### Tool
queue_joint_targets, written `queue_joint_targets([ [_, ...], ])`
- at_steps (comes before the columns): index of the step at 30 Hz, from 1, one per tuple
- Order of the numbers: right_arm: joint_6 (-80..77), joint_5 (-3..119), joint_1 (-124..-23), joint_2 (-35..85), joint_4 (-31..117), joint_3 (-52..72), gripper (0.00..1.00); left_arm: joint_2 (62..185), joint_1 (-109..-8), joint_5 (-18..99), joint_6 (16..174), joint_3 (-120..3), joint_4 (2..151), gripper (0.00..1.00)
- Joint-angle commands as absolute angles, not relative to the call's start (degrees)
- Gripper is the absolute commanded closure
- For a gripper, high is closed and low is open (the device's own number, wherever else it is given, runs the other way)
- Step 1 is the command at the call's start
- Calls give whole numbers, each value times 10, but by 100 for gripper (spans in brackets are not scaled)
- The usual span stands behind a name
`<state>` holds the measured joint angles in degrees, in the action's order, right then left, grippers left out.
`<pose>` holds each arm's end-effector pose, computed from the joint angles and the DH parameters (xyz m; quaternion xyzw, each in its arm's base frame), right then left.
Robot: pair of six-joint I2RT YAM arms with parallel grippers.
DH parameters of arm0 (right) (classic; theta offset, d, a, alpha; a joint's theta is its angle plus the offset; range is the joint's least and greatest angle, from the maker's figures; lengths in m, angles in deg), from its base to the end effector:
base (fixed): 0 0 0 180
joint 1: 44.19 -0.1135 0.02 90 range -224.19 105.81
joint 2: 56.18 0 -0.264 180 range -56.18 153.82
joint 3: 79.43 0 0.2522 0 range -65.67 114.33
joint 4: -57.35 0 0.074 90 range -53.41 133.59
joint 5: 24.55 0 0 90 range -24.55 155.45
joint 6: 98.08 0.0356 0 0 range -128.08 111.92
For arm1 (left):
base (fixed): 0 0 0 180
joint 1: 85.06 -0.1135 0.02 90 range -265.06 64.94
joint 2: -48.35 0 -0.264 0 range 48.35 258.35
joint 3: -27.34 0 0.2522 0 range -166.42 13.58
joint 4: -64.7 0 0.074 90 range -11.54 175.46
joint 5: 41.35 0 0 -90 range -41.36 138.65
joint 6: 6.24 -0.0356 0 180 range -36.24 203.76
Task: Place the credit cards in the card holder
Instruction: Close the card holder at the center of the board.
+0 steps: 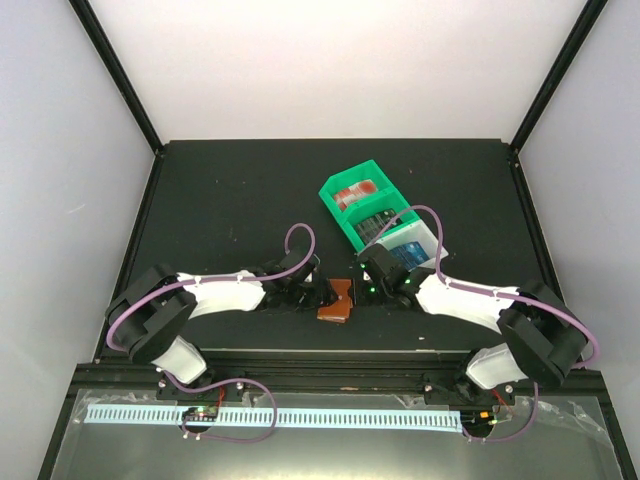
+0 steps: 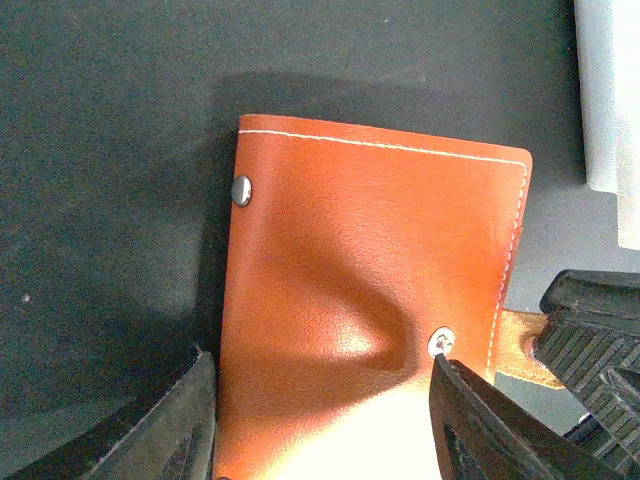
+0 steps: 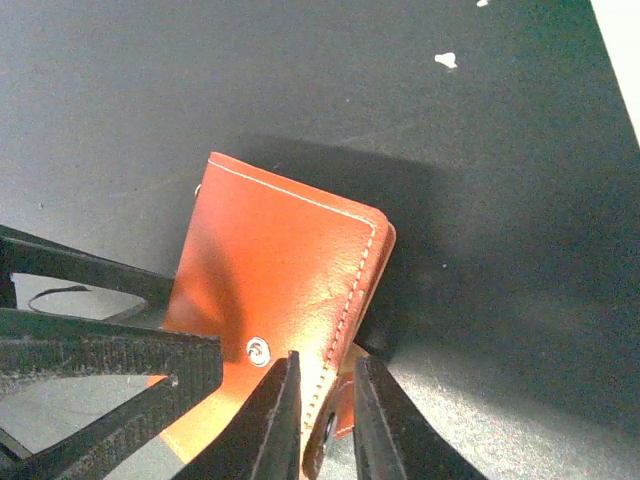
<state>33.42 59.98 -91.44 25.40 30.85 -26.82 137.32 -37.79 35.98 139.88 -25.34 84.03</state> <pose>0.1767 0.1962 0.1623 -0.0620 0.9519 0.2399 0.1800 0.1842 -0.2109 0.1384 -0.0407 0.9492 -0.2958 0.0994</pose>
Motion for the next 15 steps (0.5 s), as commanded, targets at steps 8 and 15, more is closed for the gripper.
queue_joint_targets([
  [8, 349, 592, -917, 242, 307, -266, 97, 1404, -379, 377, 1388, -239, 877, 40],
  [15, 357, 594, -917, 249, 309, -257, 99, 1420, -374, 410, 1372, -250, 919, 48],
])
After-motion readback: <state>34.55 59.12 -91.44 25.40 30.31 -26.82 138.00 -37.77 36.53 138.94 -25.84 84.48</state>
